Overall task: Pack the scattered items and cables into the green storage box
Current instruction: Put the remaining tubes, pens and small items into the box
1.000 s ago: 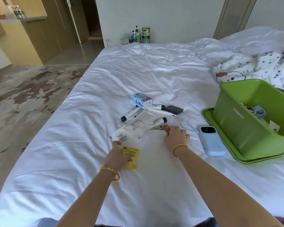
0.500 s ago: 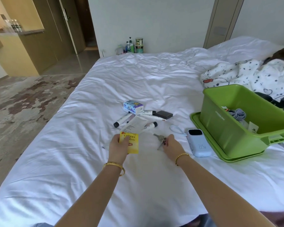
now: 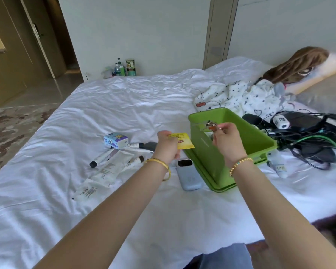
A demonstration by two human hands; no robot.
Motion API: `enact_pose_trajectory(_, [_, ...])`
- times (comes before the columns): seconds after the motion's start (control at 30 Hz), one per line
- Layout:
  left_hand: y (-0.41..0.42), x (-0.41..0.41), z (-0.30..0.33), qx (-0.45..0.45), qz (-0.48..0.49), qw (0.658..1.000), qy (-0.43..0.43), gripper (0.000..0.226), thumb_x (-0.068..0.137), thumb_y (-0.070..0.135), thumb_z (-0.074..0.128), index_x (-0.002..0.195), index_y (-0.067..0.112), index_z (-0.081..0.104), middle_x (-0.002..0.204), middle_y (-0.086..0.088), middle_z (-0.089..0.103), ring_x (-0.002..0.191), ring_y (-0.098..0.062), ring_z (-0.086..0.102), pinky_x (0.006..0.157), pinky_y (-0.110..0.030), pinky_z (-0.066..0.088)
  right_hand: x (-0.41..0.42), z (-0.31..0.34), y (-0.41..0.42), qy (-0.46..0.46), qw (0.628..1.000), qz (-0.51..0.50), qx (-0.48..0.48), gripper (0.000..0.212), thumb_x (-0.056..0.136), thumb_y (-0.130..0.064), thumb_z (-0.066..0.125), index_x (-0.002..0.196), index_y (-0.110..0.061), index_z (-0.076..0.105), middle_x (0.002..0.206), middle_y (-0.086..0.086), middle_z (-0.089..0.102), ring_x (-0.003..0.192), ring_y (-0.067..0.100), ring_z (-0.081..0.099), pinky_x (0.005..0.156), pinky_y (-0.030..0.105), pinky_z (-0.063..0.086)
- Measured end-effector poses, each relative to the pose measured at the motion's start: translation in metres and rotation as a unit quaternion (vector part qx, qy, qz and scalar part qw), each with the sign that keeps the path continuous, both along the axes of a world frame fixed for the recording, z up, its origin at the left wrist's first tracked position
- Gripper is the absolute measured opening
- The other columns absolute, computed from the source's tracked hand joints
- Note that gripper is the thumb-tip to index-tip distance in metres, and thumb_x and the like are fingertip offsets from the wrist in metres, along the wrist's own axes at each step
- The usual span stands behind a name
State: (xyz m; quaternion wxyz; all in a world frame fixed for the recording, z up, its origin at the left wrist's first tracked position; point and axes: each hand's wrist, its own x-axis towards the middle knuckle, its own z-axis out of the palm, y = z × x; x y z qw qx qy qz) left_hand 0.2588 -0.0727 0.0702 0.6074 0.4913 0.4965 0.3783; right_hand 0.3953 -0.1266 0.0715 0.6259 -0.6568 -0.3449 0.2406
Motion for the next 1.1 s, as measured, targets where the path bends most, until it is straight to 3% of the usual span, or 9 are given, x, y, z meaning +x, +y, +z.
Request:
enact_pose_trajectory(0.1, [-0.01,0.05,0.019,-0.008,-0.082,0.996,-0.024,0.03,0.094,0.003,0.031,0.122,0.011,0.038,0.082,-0.007,0.046,0.058,-0.014,0.043,0.043,-0.019,0.044,0.039,0.012,-0.011,-0.01,0.998,-0.058,-0.03,0.017,0.094,-0.006,0.034,0.103,-0.013,0.046,0.071,0.001,0.05,0.054,0.011,0.045,0.051,0.024,0.041])
enact_pose_trajectory(0.17, [-0.013,0.078,0.028,0.032,-0.141,0.989,0.01,0.045,0.096,0.01,0.035,0.14,0.009,0.028,0.112,-0.012,0.052,0.09,-0.022,0.056,0.077,-0.032,0.055,0.058,0.017,-0.012,-0.026,0.996,-0.06,-0.061,0.02,0.093,-0.005,0.033,0.104,-0.01,0.048,0.07,0.003,0.052,0.052,0.01,0.046,0.049,0.021,0.041])
enact_pose_trajectory(0.27, [-0.013,0.097,0.028,0.158,-0.225,0.934,0.23,0.056,0.097,0.027,0.034,0.148,0.013,0.018,0.152,-0.01,0.028,0.136,-0.028,0.034,0.111,-0.038,0.028,0.076,0.019,-0.015,-0.095,0.981,-0.012,-0.167,0.031,0.093,-0.009,0.036,0.122,-0.009,0.05,0.09,0.008,0.058,0.062,0.014,0.052,0.055,0.024,0.041])
enact_pose_trajectory(0.4, [-0.01,0.079,-0.001,0.249,-0.228,0.879,0.337,0.03,0.097,0.028,0.035,0.118,0.021,0.055,0.142,-0.016,0.045,0.13,-0.03,0.042,0.106,-0.036,0.034,0.079,0.005,-0.023,-0.175,0.949,0.037,-0.259,0.039,0.095,-0.013,0.037,0.133,-0.011,0.045,0.106,0.007,0.056,0.085,0.019,0.055,0.069,0.029,0.046])
enact_pose_trajectory(0.53, [-0.005,0.045,-0.021,0.24,-0.136,0.925,0.262,0.039,0.093,0.018,0.041,0.131,0.014,0.051,0.139,-0.013,0.048,0.127,-0.028,0.045,0.106,-0.033,0.038,0.058,-0.004,-0.015,-0.204,0.963,-0.002,-0.178,0.039,0.093,-0.01,0.037,0.131,-0.01,0.046,0.117,0.017,0.056,0.095,0.026,0.054,0.073,0.035,0.047])
enact_pose_trajectory(0.73, [0.011,-0.044,-0.054,0.235,-0.062,0.917,0.316,0.035,0.091,0.013,0.048,0.126,0.009,0.053,0.13,-0.014,0.053,0.118,-0.027,0.051,0.096,-0.027,0.038,-0.031,-0.013,0.009,-0.355,0.933,-0.054,0.008,0.034,0.084,0.004,0.043,0.116,0.0,0.053,0.118,0.022,0.052,0.113,0.036,0.041,0.093,0.03,0.027])
enact_pose_trajectory(0.93, [0.026,-0.156,-0.092,0.189,-0.014,0.883,0.428,0.045,0.087,0.013,0.055,0.131,0.011,0.047,0.135,-0.012,0.049,0.126,-0.027,0.045,0.105,-0.031,0.033,-0.134,-0.068,0.04,-0.309,0.942,0.127,-0.012,0.036,0.085,0.006,0.043,0.12,-0.001,0.051,0.124,0.019,0.049,0.117,0.033,0.04,0.095,0.022,0.026])
enact_pose_trajectory(1.03, [0.028,-0.198,-0.115,0.133,-0.009,0.833,0.537,0.058,0.088,0.03,0.054,0.14,0.018,0.033,0.148,-0.009,0.032,0.137,-0.027,0.029,0.111,-0.037,0.024,-0.174,-0.101,0.055,-0.287,0.922,0.237,-0.109,0.041,0.09,-0.004,0.042,0.132,-0.007,0.04,0.132,0.014,0.044,0.122,0.029,0.039,0.101,0.029,0.029])
enact_pose_trajectory(1.1, [0.028,-0.219,-0.125,0.055,0.047,0.848,0.525,0.067,0.085,0.035,0.056,0.143,0.017,0.025,0.147,-0.014,0.026,0.134,-0.034,0.028,0.109,-0.042,0.028,-0.197,-0.115,0.065,-0.182,0.909,0.316,-0.201,0.047,0.094,-0.016,0.042,0.139,-0.012,0.028,0.134,0.01,0.044,0.117,0.024,0.045,0.098,0.035,0.038])
